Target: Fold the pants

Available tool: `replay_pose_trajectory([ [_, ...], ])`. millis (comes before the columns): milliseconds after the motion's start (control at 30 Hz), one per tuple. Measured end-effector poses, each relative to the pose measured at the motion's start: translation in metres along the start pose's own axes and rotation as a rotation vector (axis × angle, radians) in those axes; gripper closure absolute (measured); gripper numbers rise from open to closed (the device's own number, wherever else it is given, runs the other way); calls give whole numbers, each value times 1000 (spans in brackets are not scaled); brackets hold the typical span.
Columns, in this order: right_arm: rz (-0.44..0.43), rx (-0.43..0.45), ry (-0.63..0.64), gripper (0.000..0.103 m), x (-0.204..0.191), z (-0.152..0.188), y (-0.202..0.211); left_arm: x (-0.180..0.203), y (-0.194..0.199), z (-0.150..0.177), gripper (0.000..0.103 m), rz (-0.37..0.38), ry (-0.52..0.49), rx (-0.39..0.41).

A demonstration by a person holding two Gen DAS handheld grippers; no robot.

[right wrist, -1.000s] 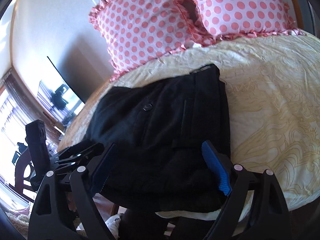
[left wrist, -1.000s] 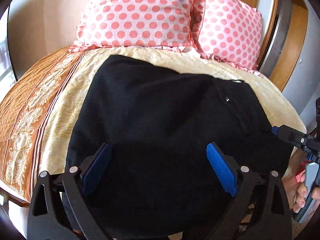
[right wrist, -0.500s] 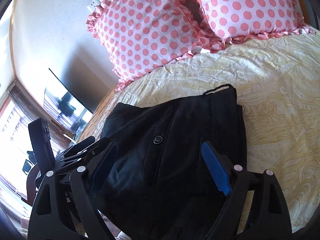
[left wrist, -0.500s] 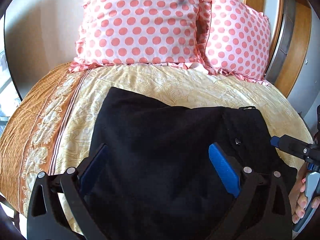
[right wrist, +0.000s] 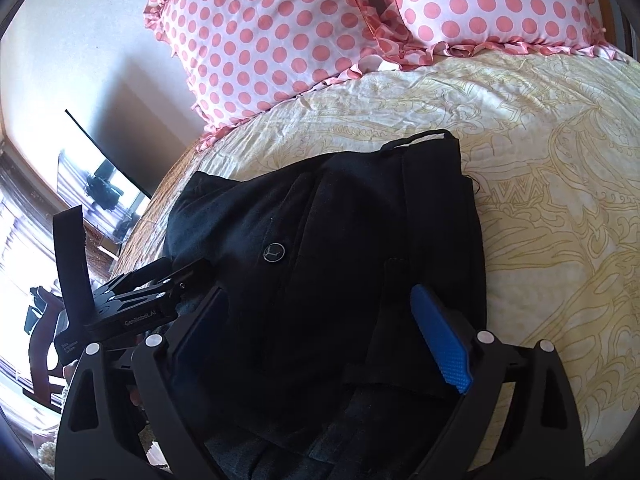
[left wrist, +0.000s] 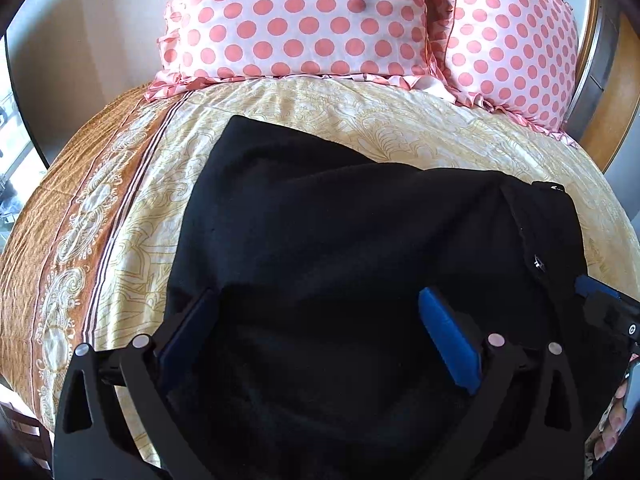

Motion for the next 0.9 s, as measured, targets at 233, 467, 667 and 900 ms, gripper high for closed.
replay_pose_trajectory([
  [233,-11,11,137,9,-24,28,27,-3,43,30,3,56,5,48],
  [467,174,-4,313,5,-24,47,10,7,37,65,2,19,-90,110],
  [667,-21,63,20,11,11,-5,38,-2,54,74,2,94,-28,177],
  [900,-88,-50,-249,28,73,-29,4,-5,61,83,2,107,-22,210],
])
Point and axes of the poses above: each gripper's, at about its wrist camera, not at the fingertips, and y roughly against the way its jaws point, x to its right, z to its underside, the point moved 7 cm from there along -y, roughly the way its jaws point, and after that the axes turned 6 degrees about -y, right-handed, at the moved point
